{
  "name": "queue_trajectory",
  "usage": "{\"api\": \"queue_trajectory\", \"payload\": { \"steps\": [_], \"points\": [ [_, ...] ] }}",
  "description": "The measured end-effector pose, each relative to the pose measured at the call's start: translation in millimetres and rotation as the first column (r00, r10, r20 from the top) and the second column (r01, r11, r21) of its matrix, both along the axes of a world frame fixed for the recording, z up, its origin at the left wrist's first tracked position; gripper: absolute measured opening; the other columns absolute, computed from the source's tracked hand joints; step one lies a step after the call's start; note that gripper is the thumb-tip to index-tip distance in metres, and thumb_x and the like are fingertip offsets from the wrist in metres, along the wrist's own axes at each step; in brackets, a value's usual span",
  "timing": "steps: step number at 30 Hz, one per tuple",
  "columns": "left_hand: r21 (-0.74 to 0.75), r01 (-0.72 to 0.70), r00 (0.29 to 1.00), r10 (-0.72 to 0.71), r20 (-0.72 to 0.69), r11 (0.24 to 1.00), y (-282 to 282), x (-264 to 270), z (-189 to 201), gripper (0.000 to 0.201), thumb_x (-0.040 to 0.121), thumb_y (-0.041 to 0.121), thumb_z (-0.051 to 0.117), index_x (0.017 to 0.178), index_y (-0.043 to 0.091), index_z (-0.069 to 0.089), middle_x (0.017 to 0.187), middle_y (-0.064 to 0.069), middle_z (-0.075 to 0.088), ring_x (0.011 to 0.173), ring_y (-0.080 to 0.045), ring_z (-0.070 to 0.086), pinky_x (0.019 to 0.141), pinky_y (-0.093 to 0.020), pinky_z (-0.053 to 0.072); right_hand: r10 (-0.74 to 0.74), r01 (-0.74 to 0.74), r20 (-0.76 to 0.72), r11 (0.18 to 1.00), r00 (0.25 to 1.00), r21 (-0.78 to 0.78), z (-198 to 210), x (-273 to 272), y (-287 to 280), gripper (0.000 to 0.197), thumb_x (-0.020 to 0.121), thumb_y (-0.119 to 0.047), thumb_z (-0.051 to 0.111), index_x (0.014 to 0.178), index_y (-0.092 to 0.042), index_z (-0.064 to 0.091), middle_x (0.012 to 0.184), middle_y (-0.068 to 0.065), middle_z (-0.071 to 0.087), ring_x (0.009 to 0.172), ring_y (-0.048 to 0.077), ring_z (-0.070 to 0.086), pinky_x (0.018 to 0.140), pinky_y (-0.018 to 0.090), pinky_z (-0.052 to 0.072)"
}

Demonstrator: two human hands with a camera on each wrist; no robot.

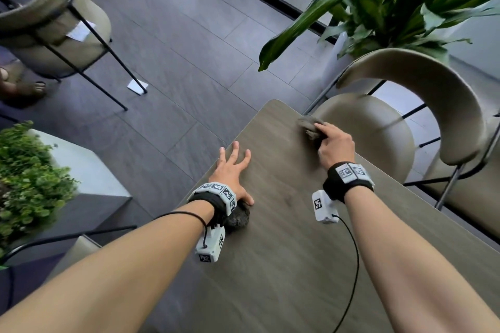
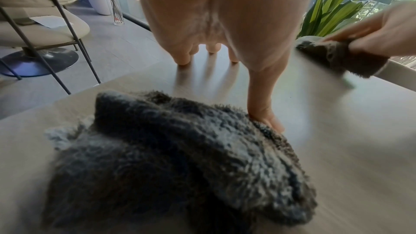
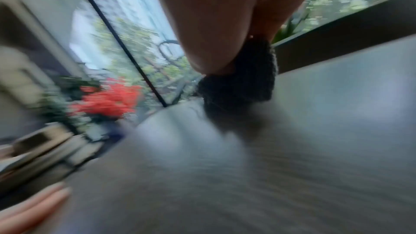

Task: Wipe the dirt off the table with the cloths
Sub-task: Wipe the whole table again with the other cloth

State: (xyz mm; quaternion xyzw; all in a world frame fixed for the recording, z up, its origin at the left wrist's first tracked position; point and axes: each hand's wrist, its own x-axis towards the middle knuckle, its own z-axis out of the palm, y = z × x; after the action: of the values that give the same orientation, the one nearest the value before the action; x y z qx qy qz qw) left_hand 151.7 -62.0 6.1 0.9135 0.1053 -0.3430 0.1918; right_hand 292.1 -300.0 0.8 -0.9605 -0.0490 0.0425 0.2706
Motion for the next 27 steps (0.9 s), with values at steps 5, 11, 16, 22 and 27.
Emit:
{"api": "queue_trajectory", "payload": {
  "steps": [5, 11, 16, 22, 27],
  "points": [
    [0.015, -0.016, 1.000, 0.016, 0.001, 1.000, -1, -1, 2, 0.129, 0.061, 0.054, 0.091, 0.159, 0.042, 0.007, 0.159, 0.013, -0.036, 0.151, -0.031, -0.023, 0.120, -0.051, 0.029, 0.337, -0.340, 0.056, 0.940, 0.940, 0.043, 1, -60, 65, 0.056, 0.082, 0.004, 0.048, 0.126, -0.026, 0.063, 0.139, 0.000, 0.056, 0.127, 0.019, 0.052, 0.106, 0.035, 0.042],
    [0.026, -0.026, 1.000, 0.026, 0.018, 0.999, -2, -1, 7, 0.114, 0.061, 0.054, 0.091, 0.156, 0.035, 0.030, 0.160, 0.013, -0.035, 0.153, -0.028, -0.021, 0.121, -0.049, 0.027, 0.553, -0.554, -0.033, 0.828, 0.832, -0.092, -39, -99, 51, 0.072, 0.085, 0.012, 0.047, 0.145, -0.027, 0.043, 0.157, 0.000, 0.029, 0.145, 0.022, 0.026, 0.119, 0.029, 0.011],
    [0.032, 0.023, 1.000, -0.023, -0.018, 0.999, -2, 1, 11, 0.136, 0.063, 0.054, 0.090, 0.159, 0.040, -0.006, 0.161, 0.007, -0.034, 0.151, -0.035, -0.024, 0.121, -0.050, 0.022, 0.364, -0.359, 0.045, 0.928, 0.930, -0.096, -40, -67, -3, 0.070, 0.078, 0.014, 0.053, 0.136, -0.027, 0.056, 0.149, 0.001, 0.043, 0.138, 0.023, 0.041, 0.112, 0.036, 0.035],
    [0.015, 0.017, 0.999, -0.017, -0.043, 1.000, -2, 2, 13, 0.135, 0.065, 0.051, 0.090, 0.159, 0.040, -0.007, 0.161, 0.007, -0.035, 0.150, -0.035, -0.025, 0.121, -0.051, 0.021, 0.073, -0.075, -0.026, 0.994, 0.997, -0.082, -27, -19, -52, 0.056, 0.082, 0.002, 0.051, 0.126, -0.030, 0.064, 0.141, 0.000, 0.053, 0.132, 0.019, 0.049, 0.111, 0.025, 0.030],
    [0.012, 0.011, 0.999, -0.010, -0.041, 1.000, -1, 0, 12, 0.136, 0.064, 0.051, 0.090, 0.159, 0.041, -0.006, 0.161, 0.008, -0.035, 0.150, -0.035, -0.025, 0.120, -0.052, 0.024, -0.102, 0.102, 0.014, 0.994, 0.995, 0.026, -4, -9, -13, 0.047, 0.080, -0.003, 0.050, 0.114, -0.026, 0.072, 0.123, 0.003, 0.067, 0.116, 0.024, 0.060, 0.105, 0.025, 0.038]
  ]
}}
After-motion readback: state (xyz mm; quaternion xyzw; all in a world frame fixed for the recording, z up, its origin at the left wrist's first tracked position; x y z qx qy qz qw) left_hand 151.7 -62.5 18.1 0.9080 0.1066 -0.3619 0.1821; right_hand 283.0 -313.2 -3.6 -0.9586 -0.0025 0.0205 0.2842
